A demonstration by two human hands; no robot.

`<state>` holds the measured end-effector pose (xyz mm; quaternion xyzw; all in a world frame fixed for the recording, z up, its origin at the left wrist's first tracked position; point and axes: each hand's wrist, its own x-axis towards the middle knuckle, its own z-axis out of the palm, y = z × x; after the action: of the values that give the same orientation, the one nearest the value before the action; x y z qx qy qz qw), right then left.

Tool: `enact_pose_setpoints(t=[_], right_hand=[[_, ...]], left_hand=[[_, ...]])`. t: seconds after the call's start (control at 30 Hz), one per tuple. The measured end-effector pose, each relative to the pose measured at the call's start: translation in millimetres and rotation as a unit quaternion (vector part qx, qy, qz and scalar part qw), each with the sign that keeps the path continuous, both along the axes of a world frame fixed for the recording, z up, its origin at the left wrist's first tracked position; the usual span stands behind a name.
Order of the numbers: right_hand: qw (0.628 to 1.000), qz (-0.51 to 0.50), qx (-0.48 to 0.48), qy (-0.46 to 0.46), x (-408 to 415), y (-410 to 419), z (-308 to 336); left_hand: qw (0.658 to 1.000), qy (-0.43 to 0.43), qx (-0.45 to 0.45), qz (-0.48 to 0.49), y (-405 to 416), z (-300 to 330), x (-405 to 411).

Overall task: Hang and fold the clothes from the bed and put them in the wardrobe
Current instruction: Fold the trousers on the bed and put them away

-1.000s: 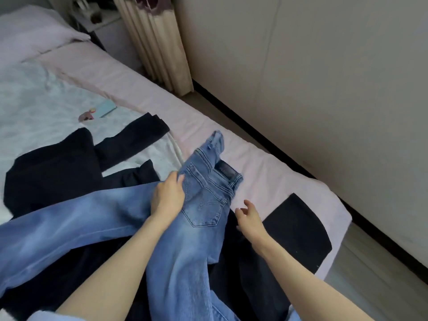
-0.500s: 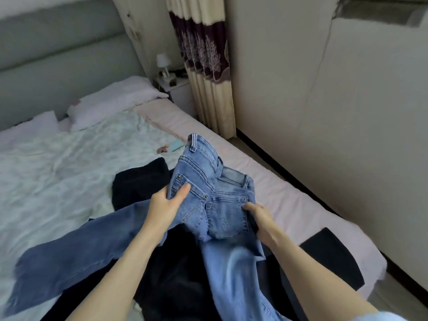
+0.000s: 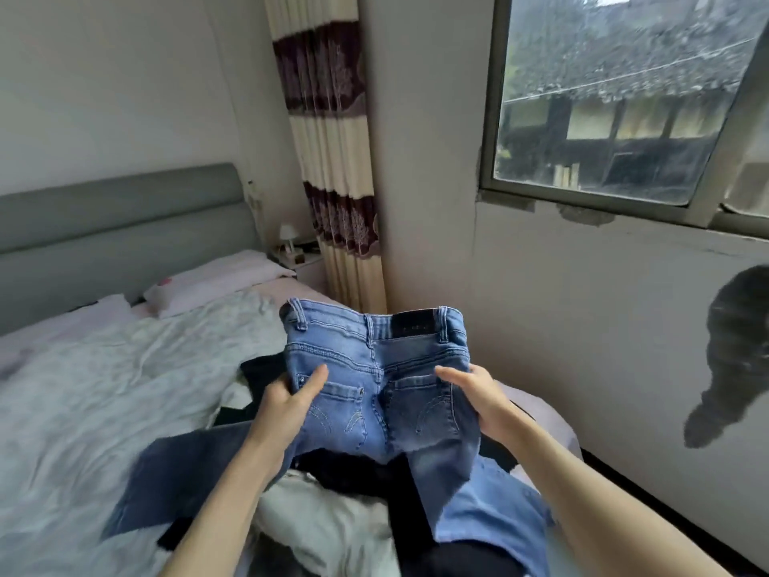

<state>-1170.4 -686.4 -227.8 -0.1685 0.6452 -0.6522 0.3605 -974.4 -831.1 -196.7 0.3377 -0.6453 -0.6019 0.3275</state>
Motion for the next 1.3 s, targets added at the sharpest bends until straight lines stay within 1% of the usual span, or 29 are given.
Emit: enact_pose_setpoints(t=[0.07,0.17,0.3,0.37,0.47,0.57,0.63,0.73,0.8,0.9,0.97,1.03,1.1,1.17,1.23,1.3], right_hand=[[1.0,0.004,0.021,0.018,30.5,32.3,12.5],[0.995,-0.02,0.052,0.082,55.4,76.9,21.4],[0.984,-0.106,0.021,0.144,79.0,151.5,40.5],[0.977,-0.132,0.005,0.167,84.1,183.6,46.6],[0.966,-0.19,-0.023,0.174,103.3,270.0,55.9],[0.948,-0.243,-0.015,0.205,120.8,352.6,56.5],[0.94,-0.262,0.001,0.22,132.7,398.0,55.9],[0.932,-0.29,0.003,0.219,158.1,465.4,64.0],[0.921,-0.311,0.003,0.234,169.3,494.0,76.2],[0.891,-0.353,0.031,0.284,180.0,521.4,99.8],[0.875,-0.351,0.068,0.325,191.1,537.9,113.7],[0.863,-0.334,0.126,0.358,201.1,548.3,117.9],[0.854,-0.331,0.18,0.36,215.6,560.8,114.4],[0.855,-0.322,0.216,0.345,225.1,568.0,104.5],[0.848,-0.338,0.226,0.341,236.9,577.9,105.3],[0.828,-0.38,0.211,0.354,249.4,585.5,120.6]], left_hand=[[0.999,-0.026,-0.032,-0.023,30.0,18.3,27.9],[0.996,-0.045,-0.047,-0.055,63.1,30.1,52.5],[0.992,-0.085,-0.037,-0.083,114.2,46.5,70.2],[0.99,-0.094,-0.031,-0.096,135.8,54.8,72.7],[0.989,-0.073,-0.052,-0.116,206.5,64.7,80.7],[0.989,-0.046,-0.094,-0.104,278.8,75.6,84.6],[0.987,-0.035,-0.096,-0.124,323.9,81.1,89.2],[0.983,-0.031,-0.081,-0.162,390.2,91.1,100.1],[0.978,-0.015,-0.086,-0.188,415.2,104.9,103.4],[0.979,0.007,-0.085,-0.186,436.1,123.2,103.2],[0.976,0.007,-0.069,-0.206,450.5,129.3,105.2],[0.971,-0.021,-0.036,-0.236,459.9,125.7,106.0],[0.956,-0.075,-0.03,-0.281,470.9,117.7,111.9],[0.947,-0.106,-0.033,-0.302,477.9,106.5,117.3],[0.942,-0.096,-0.018,-0.32,485.4,107.5,123.2],[0.944,-0.049,0.003,-0.325,492.2,120.5,124.8]])
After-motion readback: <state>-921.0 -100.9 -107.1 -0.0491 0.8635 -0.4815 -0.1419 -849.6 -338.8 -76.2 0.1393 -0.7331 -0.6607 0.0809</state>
